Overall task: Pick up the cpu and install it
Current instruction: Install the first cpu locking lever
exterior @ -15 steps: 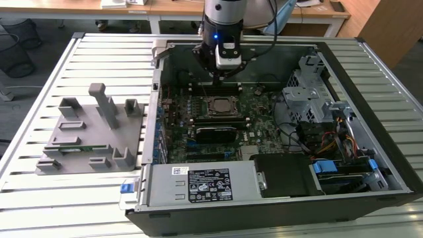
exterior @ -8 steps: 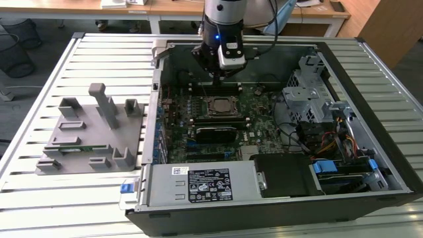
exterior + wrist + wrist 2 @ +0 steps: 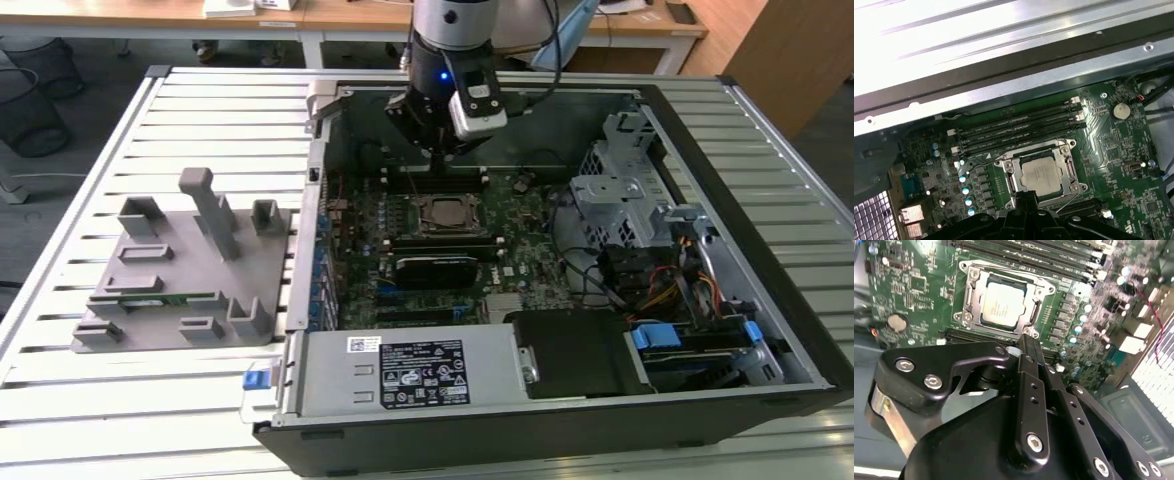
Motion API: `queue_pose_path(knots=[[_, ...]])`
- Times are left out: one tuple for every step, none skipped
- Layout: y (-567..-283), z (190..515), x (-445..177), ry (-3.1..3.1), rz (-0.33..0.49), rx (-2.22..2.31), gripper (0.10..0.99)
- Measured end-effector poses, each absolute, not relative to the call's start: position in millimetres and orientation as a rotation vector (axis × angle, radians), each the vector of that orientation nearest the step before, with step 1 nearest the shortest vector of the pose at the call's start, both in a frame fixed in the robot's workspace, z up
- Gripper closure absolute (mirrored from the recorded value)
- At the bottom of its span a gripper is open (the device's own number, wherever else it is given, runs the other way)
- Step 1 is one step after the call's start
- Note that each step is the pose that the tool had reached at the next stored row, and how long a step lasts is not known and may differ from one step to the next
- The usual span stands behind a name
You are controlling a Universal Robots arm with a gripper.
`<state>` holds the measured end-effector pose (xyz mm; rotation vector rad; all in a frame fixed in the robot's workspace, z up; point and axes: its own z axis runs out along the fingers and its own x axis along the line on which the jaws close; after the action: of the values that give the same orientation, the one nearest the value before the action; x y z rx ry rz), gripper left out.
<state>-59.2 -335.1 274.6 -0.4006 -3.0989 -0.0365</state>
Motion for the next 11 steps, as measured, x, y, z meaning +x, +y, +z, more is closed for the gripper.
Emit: queue_pose_path(knots=[[-335.1,274.5,-59.2,-3.102,-0.036,-0.373,0.98],[-335.1,274.4,-59.2,-3.105,-0.036,-0.345,0.98],[-335.1,274.3,-59.2,-3.108,-0.036,-0.317,0.98],[-335.1,274.2,-59.2,-3.11,-0.036,-0.289,0.98],[-335.1,274.1,-59.2,-3.113,-0.036,-0.26,0.98],[-335.1,273.8,-59.2,-3.115,-0.035,-0.231,0.98],[-335.1,273.5,-59.2,-3.117,-0.035,-0.205,0.98],[-335.1,273.3,-59.2,-3.118,-0.035,-0.182,0.98],[-335.0,272.9,-59.2,-3.119,-0.034,-0.163,0.98],[-334.9,272.4,-59.4,-3.12,-0.035,-0.152,0.98],[-335.0,272.2,-60.6,-3.121,-0.035,-0.149,0.98]])
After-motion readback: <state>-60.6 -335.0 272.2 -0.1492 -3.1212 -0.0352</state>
